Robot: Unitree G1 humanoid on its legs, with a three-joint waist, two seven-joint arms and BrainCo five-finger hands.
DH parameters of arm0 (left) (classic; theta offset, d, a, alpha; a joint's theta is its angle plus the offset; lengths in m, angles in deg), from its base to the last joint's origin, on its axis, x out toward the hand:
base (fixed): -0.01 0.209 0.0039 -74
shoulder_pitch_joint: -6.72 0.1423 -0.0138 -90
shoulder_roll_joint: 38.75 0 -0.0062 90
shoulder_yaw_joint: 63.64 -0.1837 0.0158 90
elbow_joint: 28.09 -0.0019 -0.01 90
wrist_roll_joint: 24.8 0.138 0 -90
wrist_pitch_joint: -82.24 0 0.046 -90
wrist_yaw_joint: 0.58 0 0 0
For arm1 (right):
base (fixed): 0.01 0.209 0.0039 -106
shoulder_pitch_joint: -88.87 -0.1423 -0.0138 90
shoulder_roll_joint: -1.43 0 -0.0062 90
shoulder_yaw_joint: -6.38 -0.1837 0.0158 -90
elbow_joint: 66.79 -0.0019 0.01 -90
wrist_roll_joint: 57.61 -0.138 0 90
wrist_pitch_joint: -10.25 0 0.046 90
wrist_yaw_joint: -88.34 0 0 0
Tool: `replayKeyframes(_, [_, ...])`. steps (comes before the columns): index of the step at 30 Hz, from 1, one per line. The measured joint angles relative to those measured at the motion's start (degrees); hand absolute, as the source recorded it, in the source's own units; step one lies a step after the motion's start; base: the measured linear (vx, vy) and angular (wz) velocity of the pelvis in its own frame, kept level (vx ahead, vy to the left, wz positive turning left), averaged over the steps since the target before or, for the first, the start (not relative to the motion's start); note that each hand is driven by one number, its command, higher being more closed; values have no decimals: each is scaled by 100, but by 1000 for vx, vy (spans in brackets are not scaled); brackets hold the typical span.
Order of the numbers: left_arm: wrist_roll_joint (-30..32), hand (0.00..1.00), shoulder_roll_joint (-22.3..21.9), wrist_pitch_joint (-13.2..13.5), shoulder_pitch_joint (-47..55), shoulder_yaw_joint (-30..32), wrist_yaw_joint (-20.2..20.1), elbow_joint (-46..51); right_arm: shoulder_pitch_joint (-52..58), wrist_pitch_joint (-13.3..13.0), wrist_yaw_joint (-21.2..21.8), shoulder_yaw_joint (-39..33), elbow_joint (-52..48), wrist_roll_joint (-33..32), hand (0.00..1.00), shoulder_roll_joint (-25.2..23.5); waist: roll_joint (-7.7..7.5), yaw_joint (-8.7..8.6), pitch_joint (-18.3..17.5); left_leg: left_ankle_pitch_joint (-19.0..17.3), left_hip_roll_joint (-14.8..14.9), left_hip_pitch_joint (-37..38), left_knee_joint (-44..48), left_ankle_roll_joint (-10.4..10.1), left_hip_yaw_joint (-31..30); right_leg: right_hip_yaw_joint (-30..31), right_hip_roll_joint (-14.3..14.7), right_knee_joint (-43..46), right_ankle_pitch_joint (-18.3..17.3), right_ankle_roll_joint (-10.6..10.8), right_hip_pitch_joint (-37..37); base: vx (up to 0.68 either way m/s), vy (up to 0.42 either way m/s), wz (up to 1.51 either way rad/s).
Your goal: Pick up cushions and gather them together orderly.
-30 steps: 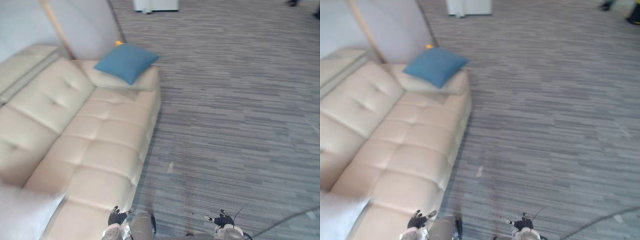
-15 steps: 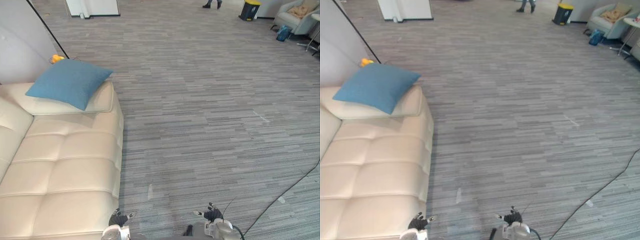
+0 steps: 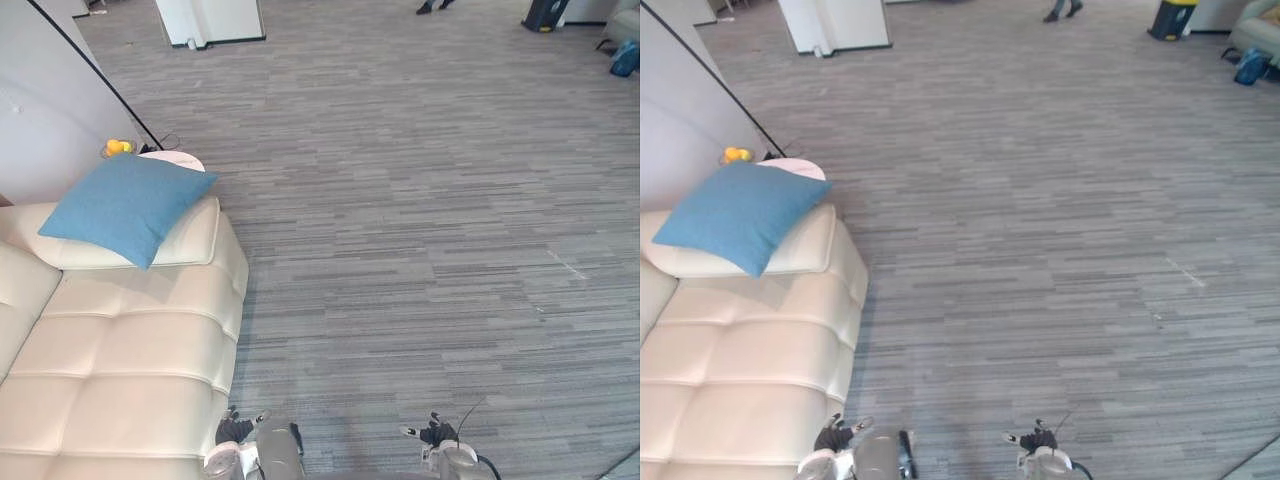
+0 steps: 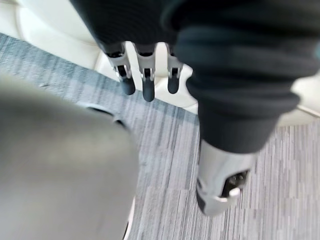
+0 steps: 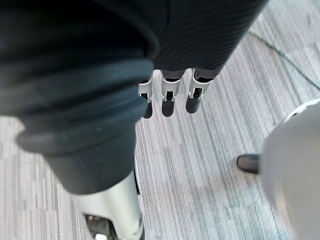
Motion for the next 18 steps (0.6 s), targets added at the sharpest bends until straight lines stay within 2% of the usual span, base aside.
replayKeyframes(1, [3,0,3,-1,10,-7,2,-27,-78,-1,-16,5,11,5,0,37,40,15,-24,418,-76,54,-690,65,218,49,-7,-139,-90,167,142,510,206,-32])
replayKeyframes(2, [-36,0,20,6,-7,6,-8,-31,-133,-2,-29,7,49,6,0,42,16,45,-6,731,-106,56,-660,340,224,131,-43,-181,-161,264,214,626,267,-29])
replayKeyframes(4, [-48,0,105,13,-41,8,-11,-55,-173,-5,-34,7,140,16,0,-13,-161,45,-56,224,-371,141,-485,453,269,167,-316,180,-154,294,202,487,213,-5])
replayKeyframes(5, [-57,0,121,16,-44,8,-7,-69,-174,-13,-27,7,194,25,0,-14,-168,49,-44,102,-403,223,-422,483,259,183,-387,657,-173,326,79,540,248,16])
replayKeyframes(6, [-74,0,143,19,-48,-22,-9,-123,-151,-10,-8,4,231,45,0,-26,-175,45,-32,-64,-441,455,-381,456,240,246,-528,1901,-150,518,-299,654,290,40])
replayKeyframes(7, [-81,0,222,-12,-64,-106,-8,-211,-76,-12,28,6,233,77,0,-38,-191,7,-2,-207,-557,751,-402,478,71,324,-666,3141,72,913,-689,556,223,56])
replayKeyframes(8, [-83,0,271,-33,-90,-203,-10,-242,1,-13,45,6,231,124,0,-33,-205,-34,7,-281,-631,958,-426,495,-36,324,-722,3841,121,1006,-882,559,157,80])
replayKeyframes(9, [-57,0,329,-67,-107,-273,-10,-328,102,-16,70,8,170,170,0,-19,-209,-48,16,-353,-727,1364,-566,515,-242,288,-789,4711,83,943,-1216,521,99,81])
replayKeyframes(10, [-48,0,335,-76,-98,-271,4,-360,152,-48,67,16,139,175,0,16,-159,-64,45,-359,-775,1705,-736,524,-401,213,-800,5004,-12,812,-1462,580,75,86])
replayKeyframes(12, [-47,0,313,-76,-116,-281,2,-352,160,-51,67,22,-42,175,0,29,-169,-82,64,-359,-806,2209,-1099,523,-640,-102,-852,4836,-194,608,-1772,421,13,79])
replayKeyframes(13, [-45,0,275,-74,-149,-283,-1,-349,192,-56,68,21,-118,176,0,15,-119,-92,95,-361,-808,2498,-1317,524,-827,-277,-863,4277,-261,514,-2044,386,-53,89])
replayKeyframes(14, [-45,0,227,-73,-181,-276,1,-349,221,-57,68,19,-225,175,0,6,-119,-123,99,-393,-796,2642,-1397,516,-1040,-204,-778,3780,-260,508,-2215,386,-84,95])
replayKeyframes(15, [-37,0,193,-66,-182,-275,1,-345,225,-64,66,17,-266,170,0,1,-113,-167,98,-485,-771,2693,-1410,463,-1203,-32,-666,3377,-237,516,-2317,375,-153,116])
replayKeyframes(16, [17,0,145,-62,-189,-271,1,-346,207,-71,65,17,-259,171,0,-21,-156,-244,97,-714,-731,2712,-1351,262,-1511,557,-424,2584,-58,546,-2450,331,-218,115])
replayKeyframes(18, [28,0,154,-56,-158,-236,6,-320,247,-60,67,-1,-245,137,0,-70,-268,-274,71,-1107,-760,2759,-991,86,-1945,1294,-289,1925,381,519,-2523,438,-362,122])
